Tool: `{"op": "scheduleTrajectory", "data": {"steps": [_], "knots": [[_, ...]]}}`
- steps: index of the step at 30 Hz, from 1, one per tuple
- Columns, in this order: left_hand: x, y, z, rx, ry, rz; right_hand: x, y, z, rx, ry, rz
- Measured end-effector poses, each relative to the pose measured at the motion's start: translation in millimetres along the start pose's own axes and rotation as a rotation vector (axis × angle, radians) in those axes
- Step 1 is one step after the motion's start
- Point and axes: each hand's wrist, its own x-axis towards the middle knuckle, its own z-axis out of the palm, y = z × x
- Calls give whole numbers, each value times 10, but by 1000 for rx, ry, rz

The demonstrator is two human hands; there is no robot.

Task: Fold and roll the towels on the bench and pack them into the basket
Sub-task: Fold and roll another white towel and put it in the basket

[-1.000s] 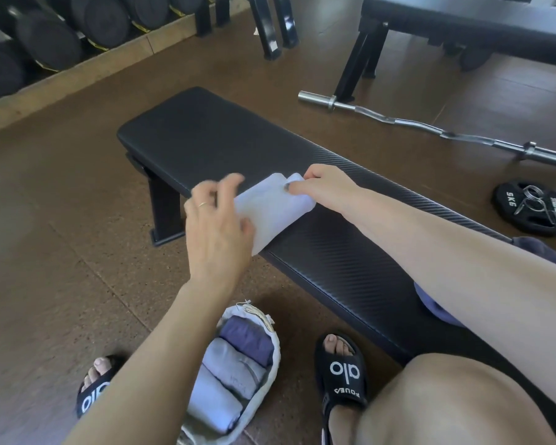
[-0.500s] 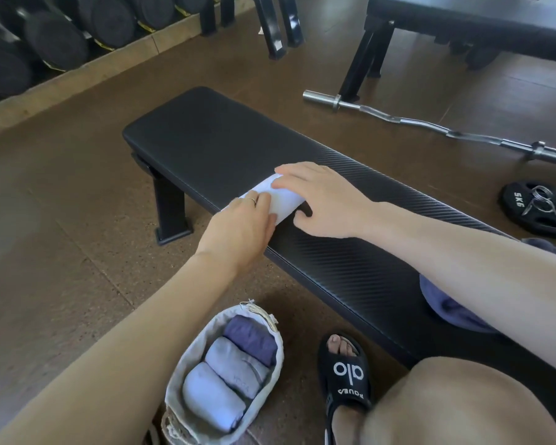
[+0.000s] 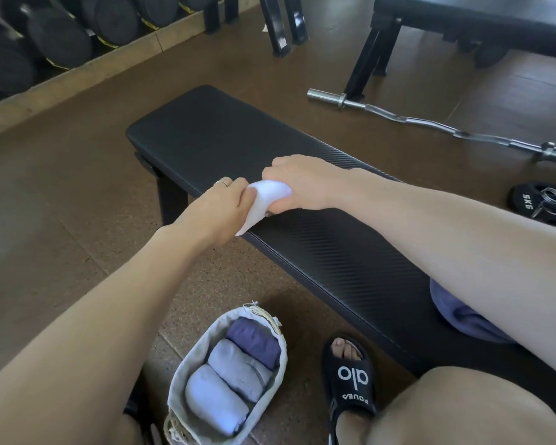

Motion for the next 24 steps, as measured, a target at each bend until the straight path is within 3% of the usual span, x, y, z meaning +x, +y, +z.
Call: {"op": "scheduleTrajectory", "data": {"steps": [3, 4, 5, 6, 8, 12, 15, 18, 24], "knots": [[-129, -27, -8, -162, 24, -116, -7, -73, -25, 25, -41, 19], [-140, -39, 1, -181, 125, -174, -17, -98, -17, 50, -53, 42], [-192, 41, -46, -282, 81, -319, -29, -125, -14, 72, -63, 67], [-240, 106, -80, -473, 55, -471, -40, -150, -8, 86, -73, 90], [-305, 186, -112, -830, 39, -617, -77, -208, -13, 105, -83, 120], [-485, 273, -121, -1213, -122, -511, -197, -311, -8, 186, -108, 148], [-617, 300, -91, -1443, -81, -584, -264, -410, -10, 220, -147, 150], [-726, 356, -65, -1554, -4, -704, -325, -494, 10, 250, -168, 172], [-967, 419, -52, -1442, 172, -725, -483, -749, 107, 462, -227, 279]]}}
